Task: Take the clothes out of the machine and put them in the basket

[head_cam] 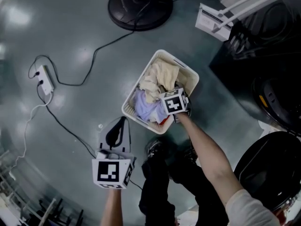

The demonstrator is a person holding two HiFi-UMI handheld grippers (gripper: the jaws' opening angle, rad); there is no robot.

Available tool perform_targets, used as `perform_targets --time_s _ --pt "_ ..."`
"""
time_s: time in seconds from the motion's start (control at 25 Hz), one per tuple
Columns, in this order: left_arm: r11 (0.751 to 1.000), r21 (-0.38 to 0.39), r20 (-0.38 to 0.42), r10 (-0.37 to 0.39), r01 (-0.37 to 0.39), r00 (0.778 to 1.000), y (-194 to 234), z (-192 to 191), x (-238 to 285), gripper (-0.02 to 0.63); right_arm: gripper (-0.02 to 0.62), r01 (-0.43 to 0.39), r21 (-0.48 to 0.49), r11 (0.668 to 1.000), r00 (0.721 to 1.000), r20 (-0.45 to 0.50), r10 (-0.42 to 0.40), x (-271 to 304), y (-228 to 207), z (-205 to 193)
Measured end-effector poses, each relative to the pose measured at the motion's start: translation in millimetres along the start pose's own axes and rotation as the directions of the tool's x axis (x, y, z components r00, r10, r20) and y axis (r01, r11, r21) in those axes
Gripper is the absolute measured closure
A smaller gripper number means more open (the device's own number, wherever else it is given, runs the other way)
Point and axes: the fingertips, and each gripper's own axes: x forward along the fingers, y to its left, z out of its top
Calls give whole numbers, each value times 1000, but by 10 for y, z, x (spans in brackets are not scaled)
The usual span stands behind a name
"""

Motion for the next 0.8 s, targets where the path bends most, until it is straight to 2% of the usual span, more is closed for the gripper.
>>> perform_targets --time_s 0.12,0.2,0.32,0.44,0.72,0.76,0.8 --pt "1000 24 -1 -14 14 1000 -58 58 70 588 391 -4 55 998 999 -40 7 87 -81 -84" --pt "999 35 0 -25 25 1000 -112 121 96 588 347 -18 99 995 999 -46 23 85 -134 -133" --pt "998 49 -4 -36 36 999 -182 178 87 588 248 -48 122 991 999 -13 50 19 -114 -123" --pt "997 53 -12 -47 47 999 -300 228 55 588 235 -48 111 993 999 27 45 -186 -139 -52" --pt "993 60 -25 -99 100 995 -663 498 -157 588 240 -3 147 989 994 113 -14 -908 -257 102" --pt "992 63 -25 -104 106 994 -713 552 -199 588 270 4 140 990 992 127 -22 -1045 -255 126" --pt "991 66 -26 -111 112 994 -768 602 -239 588 352 12 128 992 990 141 -30 -1185 -257 149"
